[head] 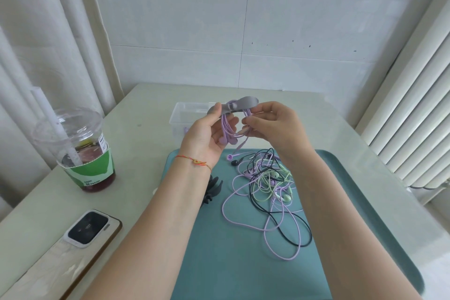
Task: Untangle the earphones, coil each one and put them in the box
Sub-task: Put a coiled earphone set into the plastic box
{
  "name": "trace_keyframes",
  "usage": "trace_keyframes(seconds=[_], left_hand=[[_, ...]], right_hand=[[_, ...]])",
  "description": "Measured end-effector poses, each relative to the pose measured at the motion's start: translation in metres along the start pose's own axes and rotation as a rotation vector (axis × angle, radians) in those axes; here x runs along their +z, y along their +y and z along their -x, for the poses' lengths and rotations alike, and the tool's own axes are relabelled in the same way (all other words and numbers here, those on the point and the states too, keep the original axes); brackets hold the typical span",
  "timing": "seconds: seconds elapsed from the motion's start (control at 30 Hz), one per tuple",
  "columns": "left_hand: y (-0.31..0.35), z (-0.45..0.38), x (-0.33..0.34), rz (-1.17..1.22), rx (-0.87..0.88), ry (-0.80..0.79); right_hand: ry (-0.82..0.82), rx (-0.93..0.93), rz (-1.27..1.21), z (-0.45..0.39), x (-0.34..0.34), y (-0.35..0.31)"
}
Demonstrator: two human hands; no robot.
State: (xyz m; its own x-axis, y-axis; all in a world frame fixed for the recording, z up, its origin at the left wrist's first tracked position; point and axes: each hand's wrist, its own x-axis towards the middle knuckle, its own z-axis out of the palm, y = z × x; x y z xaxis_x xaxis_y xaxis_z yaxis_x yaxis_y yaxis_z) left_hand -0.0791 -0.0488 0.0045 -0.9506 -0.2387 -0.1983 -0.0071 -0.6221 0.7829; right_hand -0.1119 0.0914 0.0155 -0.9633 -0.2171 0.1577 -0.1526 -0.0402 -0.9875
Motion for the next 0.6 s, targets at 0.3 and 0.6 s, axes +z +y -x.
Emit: trace_keyframes(seconds=[0.3,0.6], left_hand=[[-0.001,-0.004,-0.001,-0.168,0.088,-0.095],[0.024,-0.001,-0.016,-0.397,0.236,-0.1]], right_hand=[[-0.097,0.041,0.141,-0.002,-0.006,0.005],[-0.184,-0.01,0.373,-0.01,-0.012,-0.016]])
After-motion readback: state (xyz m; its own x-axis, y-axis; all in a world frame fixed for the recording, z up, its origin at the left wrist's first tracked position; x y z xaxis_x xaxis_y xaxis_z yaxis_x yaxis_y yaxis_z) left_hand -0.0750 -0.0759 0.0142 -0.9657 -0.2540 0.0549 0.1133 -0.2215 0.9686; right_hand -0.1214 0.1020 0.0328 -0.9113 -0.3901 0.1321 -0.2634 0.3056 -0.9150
